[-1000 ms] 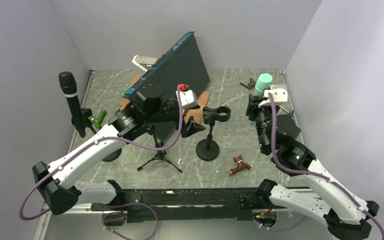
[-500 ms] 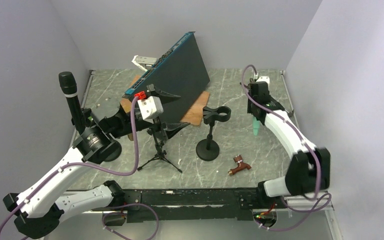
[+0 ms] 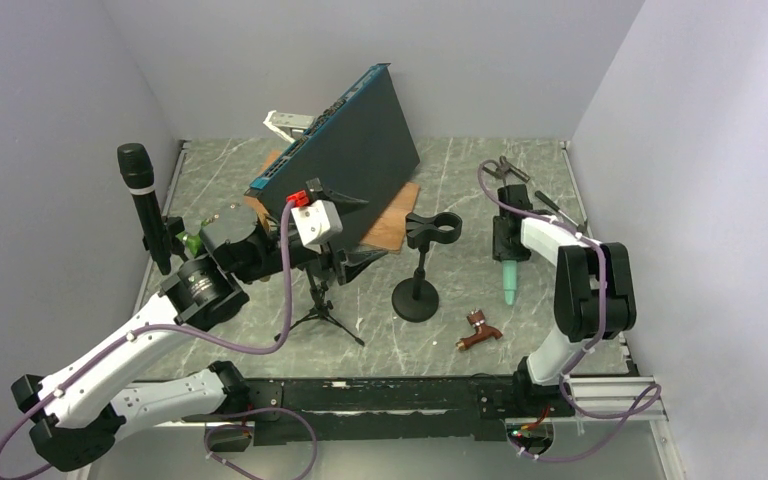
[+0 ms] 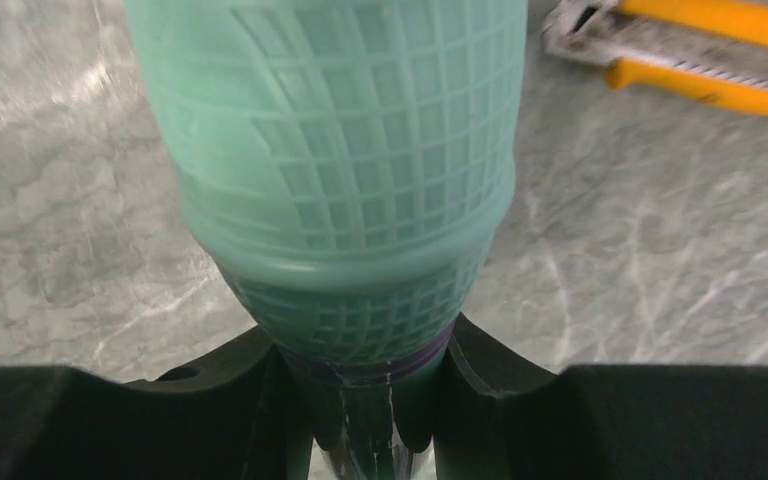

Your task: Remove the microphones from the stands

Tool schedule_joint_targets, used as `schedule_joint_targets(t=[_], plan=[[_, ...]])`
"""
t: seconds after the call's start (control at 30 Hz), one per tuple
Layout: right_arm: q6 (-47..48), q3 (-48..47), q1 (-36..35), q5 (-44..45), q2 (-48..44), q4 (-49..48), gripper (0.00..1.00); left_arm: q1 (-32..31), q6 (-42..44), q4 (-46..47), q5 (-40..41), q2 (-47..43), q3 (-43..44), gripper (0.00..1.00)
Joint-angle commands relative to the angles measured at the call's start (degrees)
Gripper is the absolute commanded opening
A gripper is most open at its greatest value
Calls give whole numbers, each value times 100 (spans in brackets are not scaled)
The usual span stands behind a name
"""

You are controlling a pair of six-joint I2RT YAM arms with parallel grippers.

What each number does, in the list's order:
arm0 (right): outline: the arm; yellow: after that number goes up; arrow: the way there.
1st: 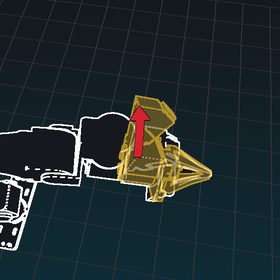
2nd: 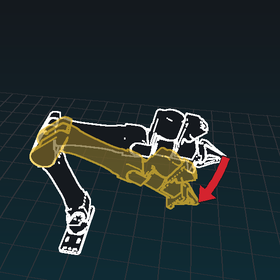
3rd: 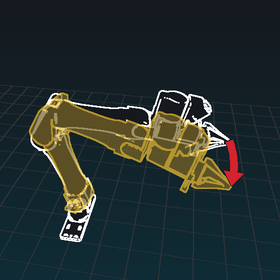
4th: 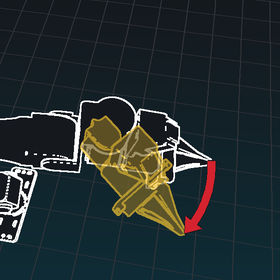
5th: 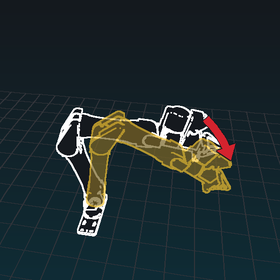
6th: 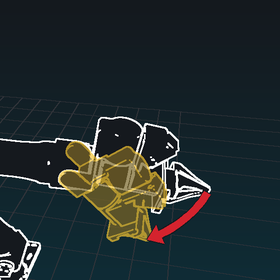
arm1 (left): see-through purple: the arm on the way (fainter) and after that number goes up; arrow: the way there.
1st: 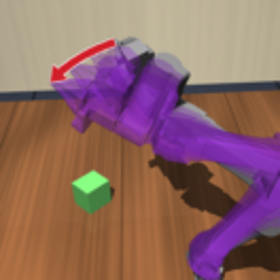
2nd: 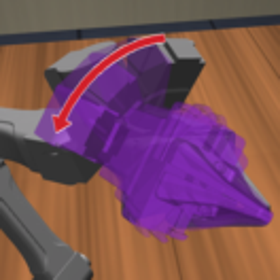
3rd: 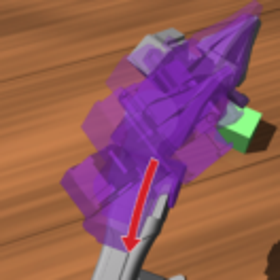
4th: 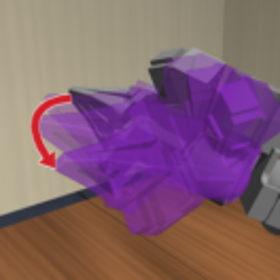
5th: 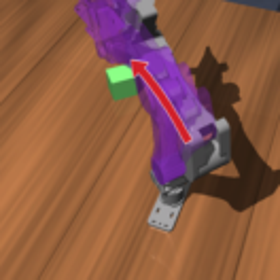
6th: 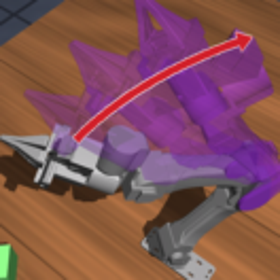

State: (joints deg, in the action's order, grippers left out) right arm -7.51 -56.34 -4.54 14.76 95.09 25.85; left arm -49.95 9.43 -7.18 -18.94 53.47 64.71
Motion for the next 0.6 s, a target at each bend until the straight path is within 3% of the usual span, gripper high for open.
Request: schedule_joint_targets(t=[0.0,0.1,0.2,0.4,0.57], plan=[[-31,185,45,-420,44,-382,35,-157,140,219,244,-92,-16,85],[-50,345,46,-491,-50,-525,55,-245,222,148,301,-91,19,85],[-85,403,42,-501,-199,-530,66,-282,236,332,364,-227,-145,87],[-163,423,27,-505,-1051,-441,75,-291,296,374,474,-333,-199,88],[-307,695,18,-1207,-2185,-586,80,-288,189,391,567,-379,-191,83]])
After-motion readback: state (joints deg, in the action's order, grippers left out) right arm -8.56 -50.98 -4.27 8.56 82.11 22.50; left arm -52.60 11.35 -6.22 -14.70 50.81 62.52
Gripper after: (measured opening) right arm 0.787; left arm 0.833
